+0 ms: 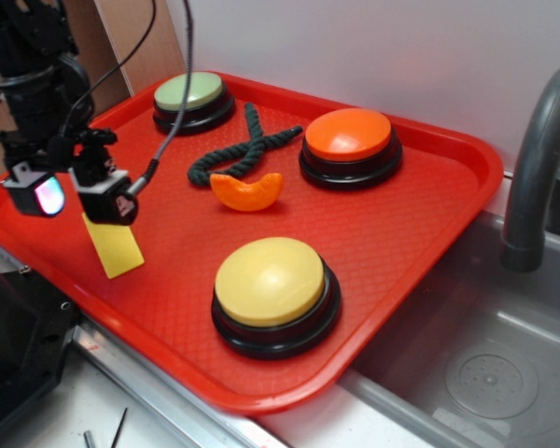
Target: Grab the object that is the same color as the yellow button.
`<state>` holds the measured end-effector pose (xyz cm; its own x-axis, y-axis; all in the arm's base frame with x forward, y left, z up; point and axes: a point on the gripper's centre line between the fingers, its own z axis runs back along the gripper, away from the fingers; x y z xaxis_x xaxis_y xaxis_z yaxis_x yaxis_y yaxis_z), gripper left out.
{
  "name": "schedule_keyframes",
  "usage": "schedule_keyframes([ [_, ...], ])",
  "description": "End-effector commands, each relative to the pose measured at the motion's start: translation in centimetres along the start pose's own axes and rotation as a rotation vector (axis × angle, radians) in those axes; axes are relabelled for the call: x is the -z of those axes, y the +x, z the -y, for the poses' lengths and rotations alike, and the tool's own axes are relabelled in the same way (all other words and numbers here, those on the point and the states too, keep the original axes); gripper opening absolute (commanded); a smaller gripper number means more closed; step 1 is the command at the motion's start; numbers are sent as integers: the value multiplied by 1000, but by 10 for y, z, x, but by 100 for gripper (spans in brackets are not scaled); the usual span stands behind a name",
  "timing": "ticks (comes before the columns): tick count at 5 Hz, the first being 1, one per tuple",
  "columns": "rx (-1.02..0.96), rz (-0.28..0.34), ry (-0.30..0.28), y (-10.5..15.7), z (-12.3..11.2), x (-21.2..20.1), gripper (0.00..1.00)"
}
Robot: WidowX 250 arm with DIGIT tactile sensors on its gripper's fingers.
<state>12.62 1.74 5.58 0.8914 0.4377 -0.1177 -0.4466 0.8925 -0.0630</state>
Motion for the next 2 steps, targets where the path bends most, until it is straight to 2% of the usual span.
schedule_keyframes([
  [1, -407, 260, 20, 22, 1, 12, 100],
  [2, -400, 263, 27, 35, 2, 19, 100],
])
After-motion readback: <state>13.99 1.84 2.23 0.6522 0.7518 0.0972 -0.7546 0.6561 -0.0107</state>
